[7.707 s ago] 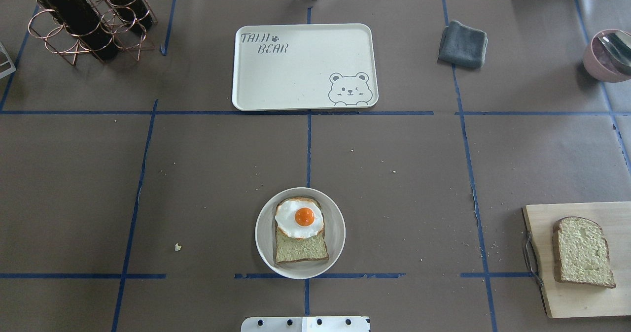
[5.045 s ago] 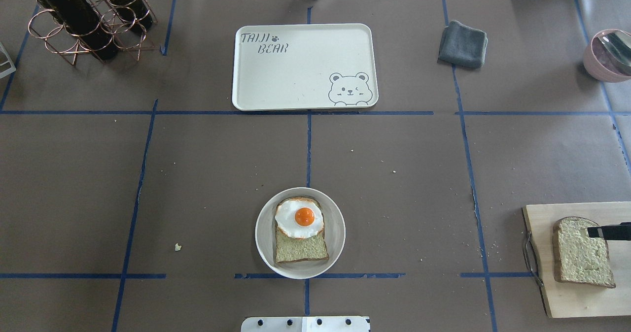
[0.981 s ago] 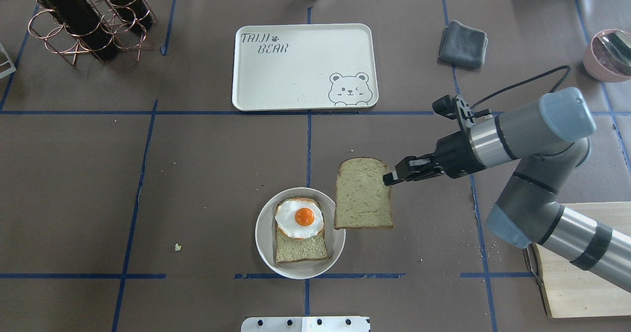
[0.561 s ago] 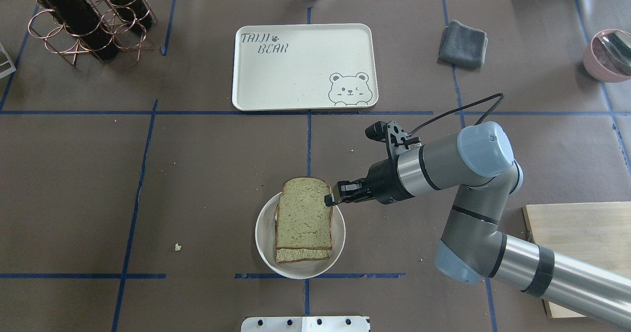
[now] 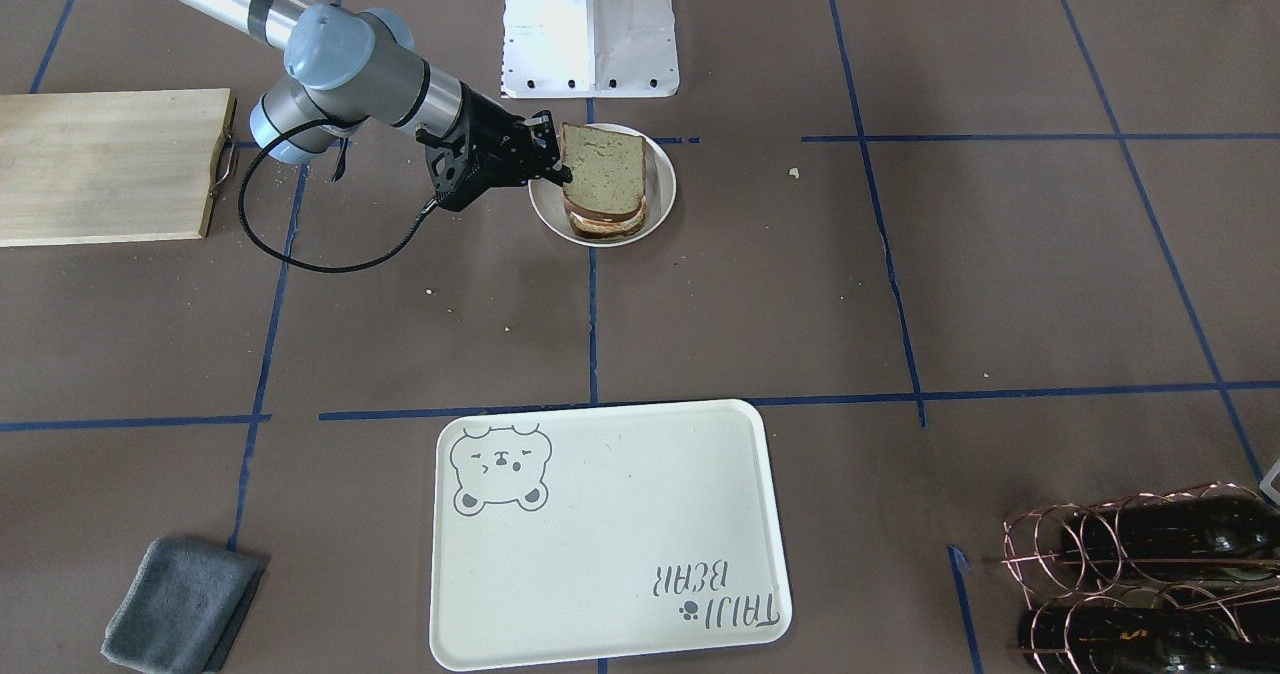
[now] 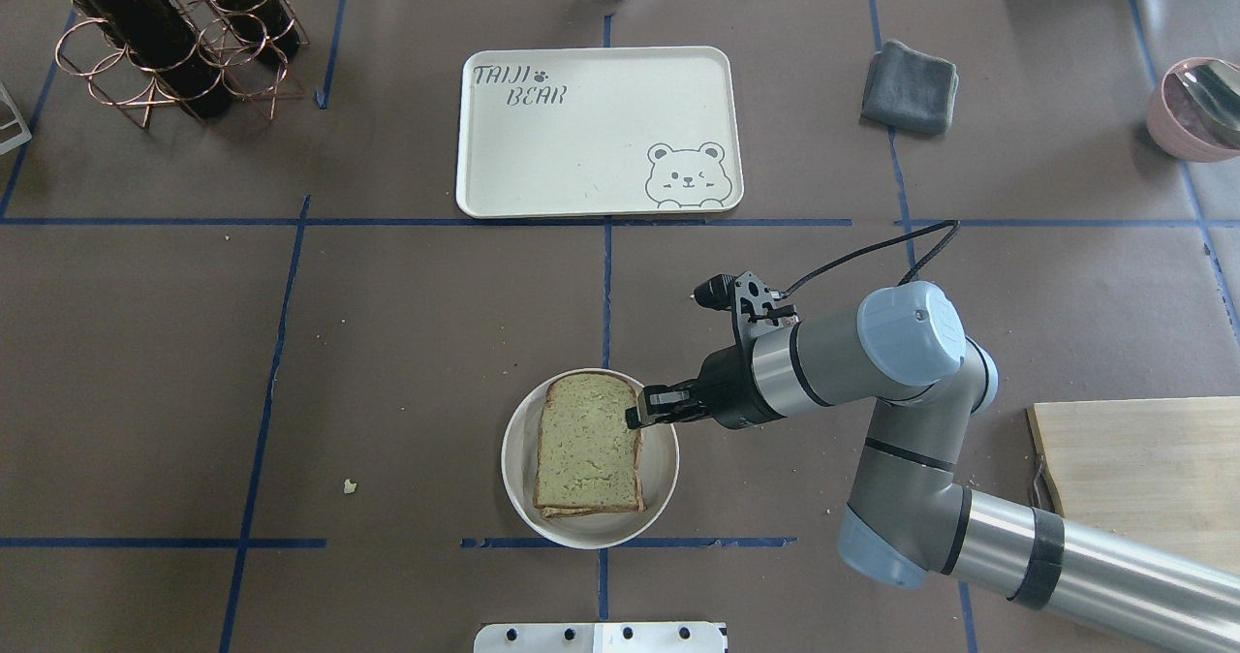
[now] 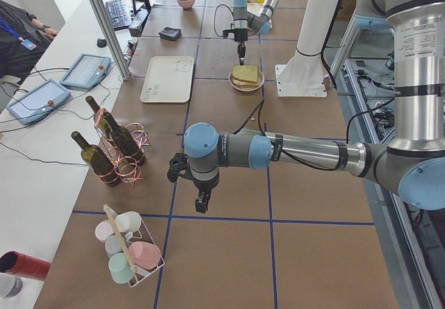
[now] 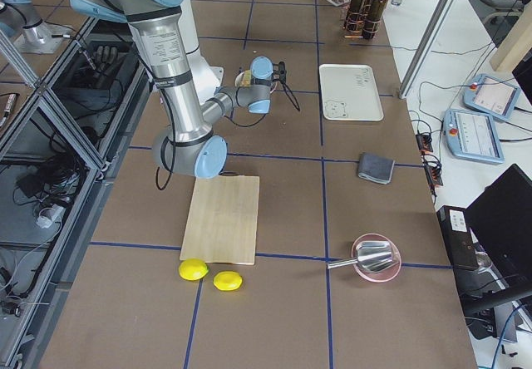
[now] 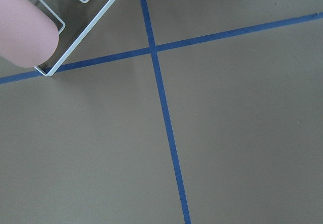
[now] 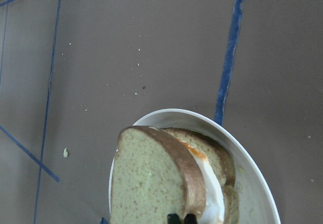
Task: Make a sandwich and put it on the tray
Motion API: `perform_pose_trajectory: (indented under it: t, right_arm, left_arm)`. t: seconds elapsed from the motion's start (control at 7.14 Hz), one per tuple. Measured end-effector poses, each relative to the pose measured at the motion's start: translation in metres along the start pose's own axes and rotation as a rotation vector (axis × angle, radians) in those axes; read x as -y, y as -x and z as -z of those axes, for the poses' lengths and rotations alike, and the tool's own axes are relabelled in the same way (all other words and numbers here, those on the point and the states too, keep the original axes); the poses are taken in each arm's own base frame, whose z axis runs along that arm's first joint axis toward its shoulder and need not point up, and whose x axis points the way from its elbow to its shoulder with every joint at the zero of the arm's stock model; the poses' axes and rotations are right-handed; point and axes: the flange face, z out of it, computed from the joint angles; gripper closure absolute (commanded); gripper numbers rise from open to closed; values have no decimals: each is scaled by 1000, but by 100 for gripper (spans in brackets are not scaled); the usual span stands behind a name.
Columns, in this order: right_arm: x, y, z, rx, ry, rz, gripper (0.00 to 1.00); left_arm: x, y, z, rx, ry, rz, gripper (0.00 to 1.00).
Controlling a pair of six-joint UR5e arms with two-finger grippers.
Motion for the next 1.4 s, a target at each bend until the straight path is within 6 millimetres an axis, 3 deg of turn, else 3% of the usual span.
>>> perform_pose_trajectory:
  t: [0.14,0.42,0.7,1.12,1.4]
  right_arm:
    - [0,-3,-2,-6,1,-3,2]
    - [3,-7,-3,-23,-2,-13,0]
    - [17,-8,8,-59,-20,-33,0]
    - [59,8,45,-209,-35,-124,0]
    - [93,3,76,-341,-55,-124,0]
  left_arm:
    - [0,0,0,0,0,0,0]
    - [0,0,0,0,0,0,0]
    - [0,0,0,0,0,0,0]
    - [4,-13,13,10,-26,-28,0]
    - [10,-28,19,34,-33,-67,0]
